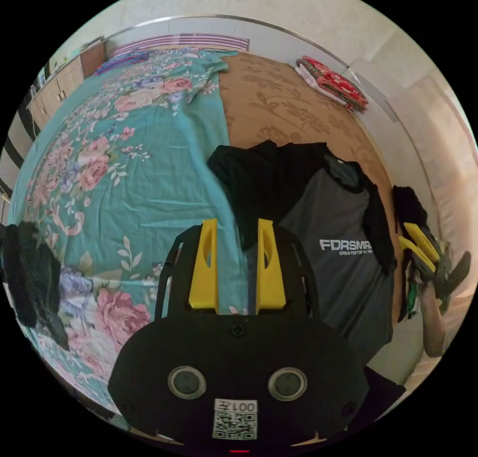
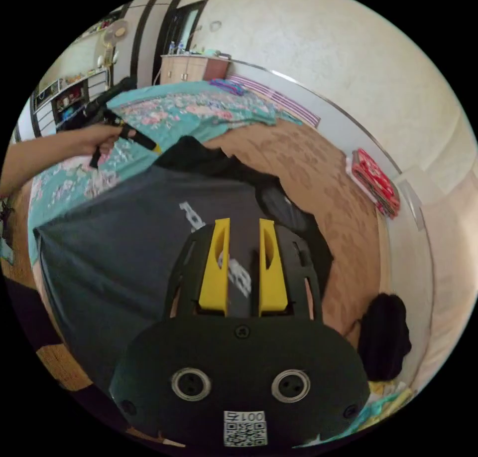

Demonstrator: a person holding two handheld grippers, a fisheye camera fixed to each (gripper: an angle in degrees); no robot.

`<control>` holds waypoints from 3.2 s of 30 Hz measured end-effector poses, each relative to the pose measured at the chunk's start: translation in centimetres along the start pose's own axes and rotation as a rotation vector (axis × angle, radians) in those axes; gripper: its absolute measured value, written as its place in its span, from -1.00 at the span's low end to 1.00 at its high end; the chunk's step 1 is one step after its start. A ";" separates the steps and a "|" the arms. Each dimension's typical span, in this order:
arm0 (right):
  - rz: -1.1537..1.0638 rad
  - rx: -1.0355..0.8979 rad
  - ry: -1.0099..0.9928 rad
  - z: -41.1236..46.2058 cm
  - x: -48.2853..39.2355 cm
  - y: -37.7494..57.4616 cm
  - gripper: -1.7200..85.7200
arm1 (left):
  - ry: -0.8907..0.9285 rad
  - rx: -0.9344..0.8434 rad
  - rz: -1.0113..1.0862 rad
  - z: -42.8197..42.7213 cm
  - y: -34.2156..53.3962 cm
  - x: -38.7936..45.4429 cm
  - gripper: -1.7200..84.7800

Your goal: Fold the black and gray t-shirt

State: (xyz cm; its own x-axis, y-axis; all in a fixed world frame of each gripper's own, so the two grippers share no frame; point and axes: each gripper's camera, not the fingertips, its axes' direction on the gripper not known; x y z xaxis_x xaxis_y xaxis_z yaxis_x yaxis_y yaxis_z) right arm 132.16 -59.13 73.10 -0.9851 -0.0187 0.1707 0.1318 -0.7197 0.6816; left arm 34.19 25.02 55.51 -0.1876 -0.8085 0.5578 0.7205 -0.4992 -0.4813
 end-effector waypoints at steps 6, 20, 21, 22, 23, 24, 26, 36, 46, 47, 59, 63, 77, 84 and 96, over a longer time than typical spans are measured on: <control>-0.062 0.063 -0.199 8.5 -1.6 -18.2 -0.74 | 0.148 -0.058 0.071 0.6 1.1 -7.3 -0.80; -0.157 0.009 -0.686 13.1 4.4 -35.1 -0.91 | 0.373 0.028 -0.019 -3.2 7.8 -22.5 -0.75; -0.145 0.035 -0.722 12.5 5.3 -35.1 -0.91 | 0.408 0.045 -0.008 -3.6 8.1 -23.7 -0.71; -0.122 0.071 -0.771 11.6 7.1 -35.0 -0.91 | 0.443 0.057 0.001 -3.8 8.3 -24.7 -0.68; -0.108 0.090 -0.810 10.9 8.7 -34.8 -0.91 | 0.459 0.063 0.009 -3.9 8.4 -25.2 -0.67; -0.104 0.095 -0.826 10.7 9.4 -34.7 -0.91 | 0.491 0.071 0.042 -4.0 8.5 -25.9 -0.65; -0.121 0.094 -0.901 10.0 11.8 -34.1 -0.92 | 0.544 0.071 0.112 -4.0 8.6 -26.5 -0.64; -0.220 -0.013 -0.937 9.5 15.8 -33.5 -0.92 | 0.823 0.146 0.163 -4.1 11.5 -29.8 -0.95; -0.273 -0.428 -0.915 9.3 16.1 -28.7 -0.87 | 0.612 -0.093 0.424 -4.7 16.3 -27.2 -0.83; -0.271 -0.493 -0.893 9.4 16.3 -27.7 -0.85 | 0.588 -0.113 0.436 -4.5 16.6 -26.8 -0.82; -0.022 -0.403 -0.552 13.1 19.1 -27.1 -0.75 | 0.372 -0.198 0.565 0.7 17.0 -21.3 -0.74; -0.013 -0.354 -0.534 13.1 18.6 -25.5 -0.90 | 0.341 -0.175 0.605 0.9 18.4 -20.2 -0.95; 0.114 -0.239 -0.673 7.9 22.6 -17.2 -0.90 | 0.159 -0.178 0.484 1.4 23.2 -21.2 -0.98; 0.125 -0.272 -0.678 9.3 20.0 -16.3 -0.76 | 0.303 -0.103 0.493 0.9 25.4 -19.4 -0.80; 0.226 -0.258 -0.498 9.9 20.8 -16.4 -0.91 | 0.275 -0.162 0.474 4.6 28.9 -17.2 -0.87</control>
State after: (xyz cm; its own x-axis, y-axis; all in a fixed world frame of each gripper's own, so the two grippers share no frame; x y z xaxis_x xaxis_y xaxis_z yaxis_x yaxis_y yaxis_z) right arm 110.60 -40.86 72.56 -0.7578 0.0915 0.6461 0.2395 -0.8820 0.4058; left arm 61.32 25.95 35.17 -0.0514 -0.9963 0.0696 0.6610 -0.0862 -0.7455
